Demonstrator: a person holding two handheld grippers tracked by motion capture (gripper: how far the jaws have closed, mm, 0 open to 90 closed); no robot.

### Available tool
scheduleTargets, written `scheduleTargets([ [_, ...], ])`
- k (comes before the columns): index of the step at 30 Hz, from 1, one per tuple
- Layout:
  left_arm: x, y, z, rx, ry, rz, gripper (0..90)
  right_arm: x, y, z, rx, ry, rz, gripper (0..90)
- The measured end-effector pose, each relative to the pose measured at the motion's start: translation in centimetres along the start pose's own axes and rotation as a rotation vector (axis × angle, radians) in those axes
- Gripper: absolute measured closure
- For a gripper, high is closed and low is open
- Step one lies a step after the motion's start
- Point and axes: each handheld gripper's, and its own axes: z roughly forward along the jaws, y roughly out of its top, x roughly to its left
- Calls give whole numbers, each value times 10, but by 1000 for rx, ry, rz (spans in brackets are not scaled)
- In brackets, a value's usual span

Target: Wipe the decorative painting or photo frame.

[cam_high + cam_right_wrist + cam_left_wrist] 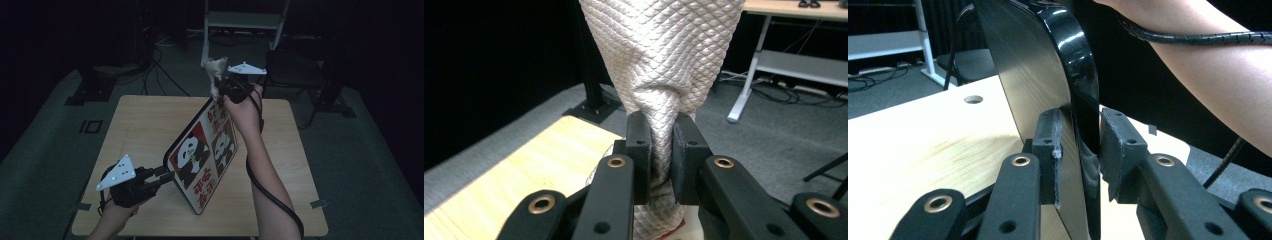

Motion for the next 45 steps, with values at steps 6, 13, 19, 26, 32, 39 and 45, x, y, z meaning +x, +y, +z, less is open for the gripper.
scheduleTargets([
  [6,0,-3,5,1,-8,-10,699,0,-2,-15,-55,55,14,804],
  [13,-5,-19,25,37,26,-47,648,15,-7,-41,-116,137,-7,803],
  [19,0,-20,22,42,32,-69,690,22,-16,-65,-147,167,-27,803],
  [26,18,-20,11,34,72,-93,750,18,-31,-96,-158,132,-71,803],
  [32,36,-20,5,20,94,-119,771,-5,-47,-118,-161,67,-57,803],
  [39,56,-20,3,-17,60,-125,769,-29,-53,-129,-171,18,-21,803],
  [45,63,-21,4,-27,33,-118,772,-34,-43,-123,-190,10,-19,803],
])
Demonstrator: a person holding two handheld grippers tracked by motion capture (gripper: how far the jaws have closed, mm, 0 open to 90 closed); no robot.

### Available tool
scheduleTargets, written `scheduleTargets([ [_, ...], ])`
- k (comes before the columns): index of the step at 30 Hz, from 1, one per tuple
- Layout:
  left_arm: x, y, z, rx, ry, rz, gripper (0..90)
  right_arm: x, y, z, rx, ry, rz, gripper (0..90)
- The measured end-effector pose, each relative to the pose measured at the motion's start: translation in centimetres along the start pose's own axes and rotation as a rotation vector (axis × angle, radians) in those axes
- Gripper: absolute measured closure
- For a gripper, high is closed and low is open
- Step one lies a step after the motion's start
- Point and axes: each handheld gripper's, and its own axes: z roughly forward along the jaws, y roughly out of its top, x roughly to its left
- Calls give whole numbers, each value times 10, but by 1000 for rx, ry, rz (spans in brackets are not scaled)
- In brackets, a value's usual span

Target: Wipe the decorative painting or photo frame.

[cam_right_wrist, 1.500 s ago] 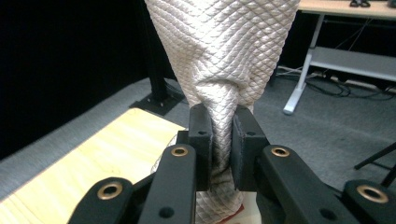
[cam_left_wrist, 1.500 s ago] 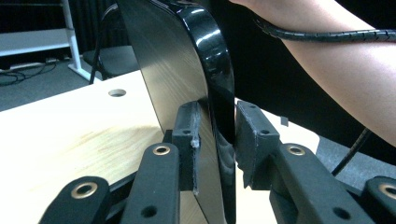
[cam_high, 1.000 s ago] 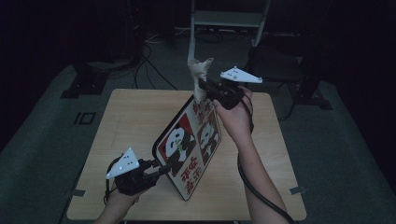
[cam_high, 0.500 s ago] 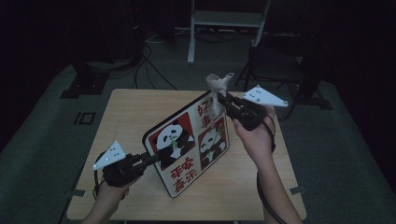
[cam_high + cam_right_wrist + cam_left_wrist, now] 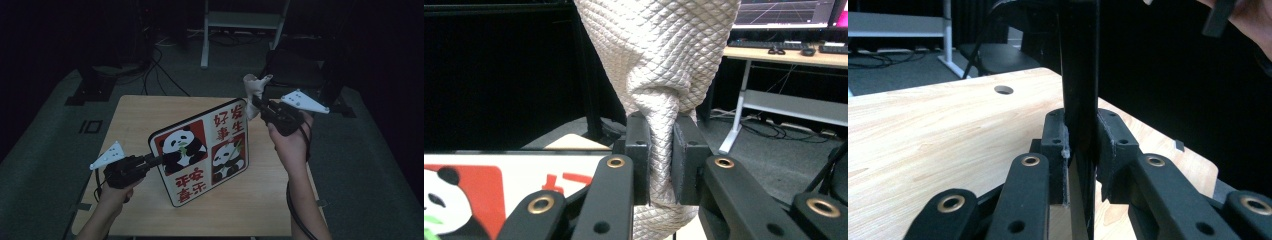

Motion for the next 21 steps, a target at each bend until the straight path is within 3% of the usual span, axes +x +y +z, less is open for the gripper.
scheduleTargets([
  [6,1,1,0,12,-6,12,772,1,14,22,-9,13,0,803],
  [10,0,1,-1,14,-6,13,772,4,19,41,18,7,-34,803],
  [15,0,2,-1,17,-4,17,772,-2,8,62,85,-9,-33,804],
  [18,0,1,-1,17,-6,21,771,-7,0,66,106,-19,-21,806],
  [19,1,1,-1,15,-9,20,771,-15,-6,65,92,-13,22,806],
  [21,1,1,-1,15,-8,19,771,-18,-8,64,94,-18,35,806],
])
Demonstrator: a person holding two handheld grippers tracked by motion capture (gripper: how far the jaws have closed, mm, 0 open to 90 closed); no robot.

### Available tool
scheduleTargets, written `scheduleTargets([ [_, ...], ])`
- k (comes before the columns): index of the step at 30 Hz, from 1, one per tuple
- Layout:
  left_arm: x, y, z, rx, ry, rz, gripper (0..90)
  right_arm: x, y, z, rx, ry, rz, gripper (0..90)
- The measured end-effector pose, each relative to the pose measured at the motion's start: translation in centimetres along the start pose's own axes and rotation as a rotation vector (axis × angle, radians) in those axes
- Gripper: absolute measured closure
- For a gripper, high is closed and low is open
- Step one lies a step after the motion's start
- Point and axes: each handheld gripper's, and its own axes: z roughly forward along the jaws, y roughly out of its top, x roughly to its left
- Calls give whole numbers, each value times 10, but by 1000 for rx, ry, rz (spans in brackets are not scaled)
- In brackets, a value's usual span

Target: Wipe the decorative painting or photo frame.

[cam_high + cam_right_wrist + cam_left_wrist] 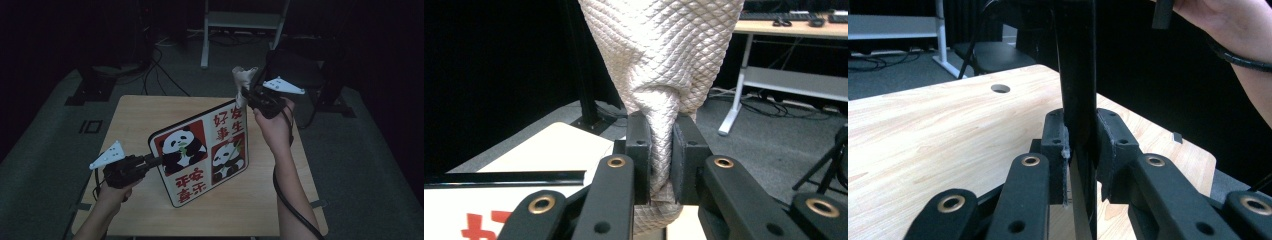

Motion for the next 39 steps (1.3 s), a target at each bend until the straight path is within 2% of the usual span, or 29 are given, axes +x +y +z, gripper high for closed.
scheduleTargets([
  [9,0,1,0,7,2,3,770,-6,-2,-1,7,20,38,808],
  [16,0,1,0,10,4,8,770,-14,-5,-1,5,65,94,808],
  [21,-1,1,0,12,2,17,769,-22,-11,0,16,59,127,809],
  [29,-2,2,0,16,-2,26,770,-36,-29,3,45,63,203,809],
  [32,-4,2,1,20,-1,36,770,-38,-40,7,70,67,222,809],
  [35,-4,2,1,23,0,34,770,-39,-47,8,72,70,241,809],
  [36,-4,2,1,22,0,35,769,-41,-55,9,77,81,267,809],
  [39,-5,2,1,22,2,38,769,-45,-64,13,103,100,292,810],
])
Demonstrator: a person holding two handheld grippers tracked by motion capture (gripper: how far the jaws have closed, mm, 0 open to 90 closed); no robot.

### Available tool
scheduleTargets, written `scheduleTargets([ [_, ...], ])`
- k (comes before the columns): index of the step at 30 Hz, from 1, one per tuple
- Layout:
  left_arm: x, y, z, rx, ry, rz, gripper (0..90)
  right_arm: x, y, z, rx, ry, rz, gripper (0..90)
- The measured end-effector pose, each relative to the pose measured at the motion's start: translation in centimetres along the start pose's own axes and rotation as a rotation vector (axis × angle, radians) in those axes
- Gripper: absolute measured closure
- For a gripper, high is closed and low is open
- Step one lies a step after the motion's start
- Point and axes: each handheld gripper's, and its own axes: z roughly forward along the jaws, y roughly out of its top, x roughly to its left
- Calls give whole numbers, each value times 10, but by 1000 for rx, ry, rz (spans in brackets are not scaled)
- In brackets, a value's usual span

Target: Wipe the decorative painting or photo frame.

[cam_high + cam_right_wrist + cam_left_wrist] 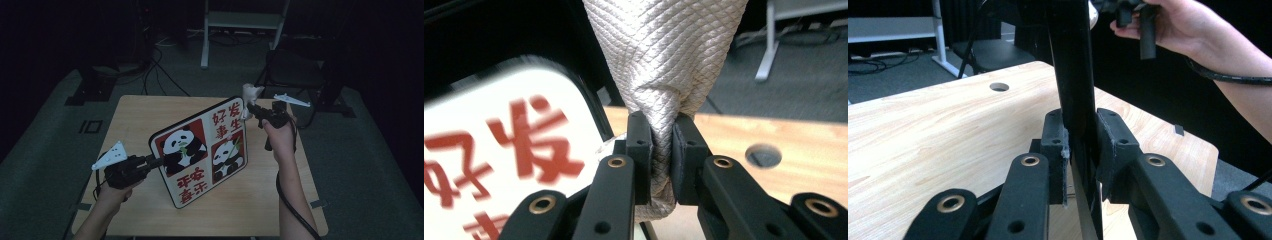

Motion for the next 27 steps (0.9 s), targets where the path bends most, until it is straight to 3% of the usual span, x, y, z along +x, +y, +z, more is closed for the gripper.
scheduleTargets([
  [7,-1,0,0,1,3,0,768,-13,-17,2,46,29,47,810],
  [27,-2,0,1,-1,9,2,767,-32,-59,9,189,-15,24,810],
])
